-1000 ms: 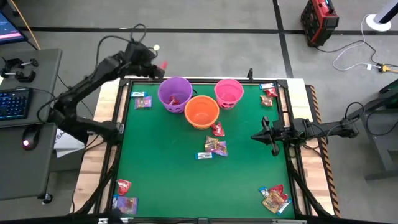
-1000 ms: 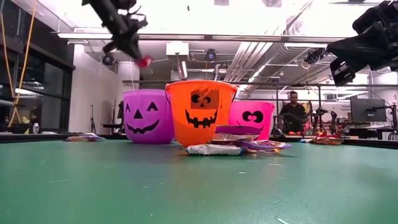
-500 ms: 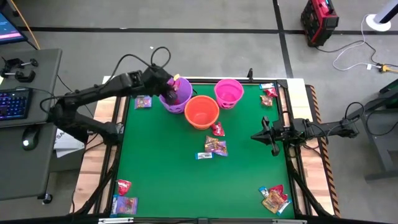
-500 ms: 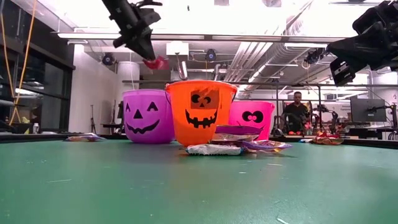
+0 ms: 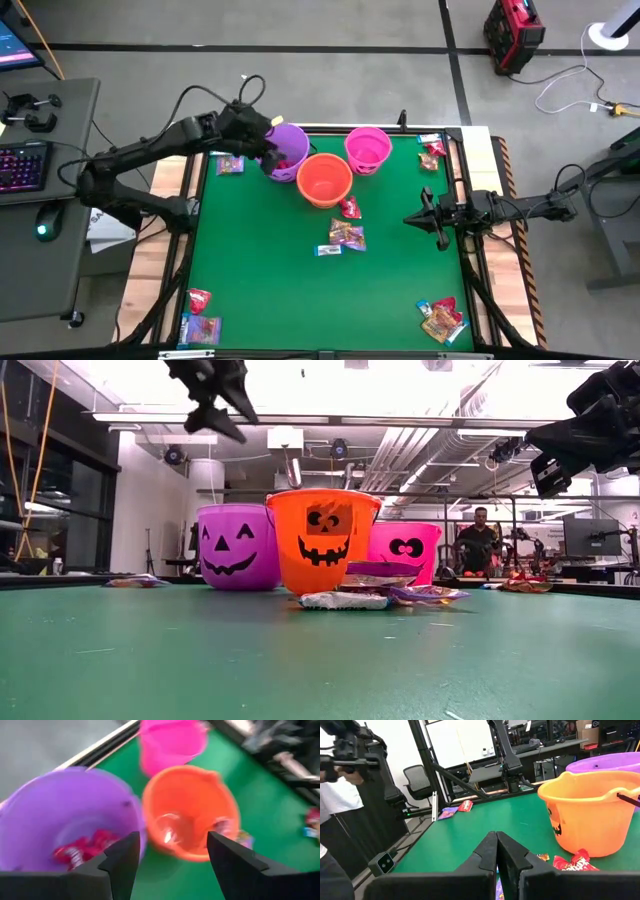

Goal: Sort candy by brand, put in halloween buckets
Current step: Put the red candy into the purple bin

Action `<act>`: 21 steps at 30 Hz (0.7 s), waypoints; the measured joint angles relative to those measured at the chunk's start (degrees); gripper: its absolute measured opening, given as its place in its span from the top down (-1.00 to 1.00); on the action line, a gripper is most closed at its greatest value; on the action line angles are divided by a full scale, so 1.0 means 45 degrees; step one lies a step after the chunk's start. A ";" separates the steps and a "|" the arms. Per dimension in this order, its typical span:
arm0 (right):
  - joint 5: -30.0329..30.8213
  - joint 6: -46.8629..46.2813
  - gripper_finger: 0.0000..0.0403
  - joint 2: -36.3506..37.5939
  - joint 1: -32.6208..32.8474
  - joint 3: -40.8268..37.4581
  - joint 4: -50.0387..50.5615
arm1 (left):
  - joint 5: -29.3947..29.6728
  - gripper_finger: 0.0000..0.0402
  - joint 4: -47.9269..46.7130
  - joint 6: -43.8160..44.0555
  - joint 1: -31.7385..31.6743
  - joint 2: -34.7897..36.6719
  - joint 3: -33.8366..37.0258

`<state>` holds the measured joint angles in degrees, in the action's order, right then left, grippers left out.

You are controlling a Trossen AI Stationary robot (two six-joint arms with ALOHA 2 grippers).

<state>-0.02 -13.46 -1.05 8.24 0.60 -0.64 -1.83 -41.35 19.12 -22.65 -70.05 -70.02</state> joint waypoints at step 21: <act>0.1560 -0.2145 1.00 0.0003 0.0004 -0.0005 -0.3132 | 0.1691 -0.11 1.0602 0.4747 0.5706 0.2894 0.6066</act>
<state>7.00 -23.11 -1.04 8.25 0.58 -14.73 5.78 6.36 40.48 3.02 -57.03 -42.72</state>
